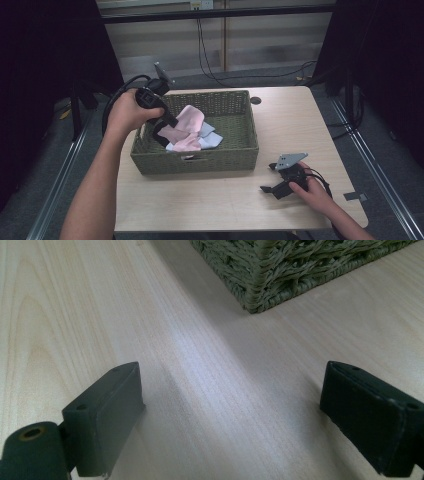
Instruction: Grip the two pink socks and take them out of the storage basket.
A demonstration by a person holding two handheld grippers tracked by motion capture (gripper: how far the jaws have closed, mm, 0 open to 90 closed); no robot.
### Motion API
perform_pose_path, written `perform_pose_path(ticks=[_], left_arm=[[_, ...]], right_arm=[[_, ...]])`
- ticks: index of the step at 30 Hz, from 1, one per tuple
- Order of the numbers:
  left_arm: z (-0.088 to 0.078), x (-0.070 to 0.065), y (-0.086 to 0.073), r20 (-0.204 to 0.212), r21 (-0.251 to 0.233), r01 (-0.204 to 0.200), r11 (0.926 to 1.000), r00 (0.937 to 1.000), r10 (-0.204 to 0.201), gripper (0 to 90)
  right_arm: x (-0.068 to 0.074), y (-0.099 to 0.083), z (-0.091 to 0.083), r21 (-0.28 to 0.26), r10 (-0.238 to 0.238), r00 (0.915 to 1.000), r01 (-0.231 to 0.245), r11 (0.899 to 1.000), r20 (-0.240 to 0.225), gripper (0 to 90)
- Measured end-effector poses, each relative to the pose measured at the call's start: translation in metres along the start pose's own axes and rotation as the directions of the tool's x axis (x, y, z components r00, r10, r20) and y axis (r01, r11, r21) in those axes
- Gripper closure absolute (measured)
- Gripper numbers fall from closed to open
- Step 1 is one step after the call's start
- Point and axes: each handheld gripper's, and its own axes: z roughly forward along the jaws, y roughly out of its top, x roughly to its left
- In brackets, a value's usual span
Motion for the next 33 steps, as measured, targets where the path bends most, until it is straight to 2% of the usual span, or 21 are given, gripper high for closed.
perform_pose_path(ticks=[11,20,25,33], left_arm=[[-0.008,-0.014,-0.009,0.022,-0.004,-0.046,0.9989,0.9987,0.046,86.6],[-0.013,-0.022,-0.015,0.030,-0.004,-0.058,0.9983,0.9979,0.058,86.6],[-0.010,-0.028,-0.018,0.039,-0.014,-0.081,0.9966,0.9959,0.082,86.3],[0.003,-0.038,-0.026,0.075,-0.024,-0.121,0.9923,0.9896,0.123,85.5]], right_arm=[[0.000,0.000,0.000,-0.001,-0.002,1.0000,0.002,1.000,0.001,9.4],[0.000,0.000,0.000,-0.001,-0.002,1.0000,0.002,1.000,0.001,9.4],[0.000,0.000,0.000,-0.003,-0.002,1.0000,0.002,1.000,-0.002,9.4],[0.000,0.000,0.000,-0.002,0.001,1.0000,-0.001,1.000,-0.001,9.4]])
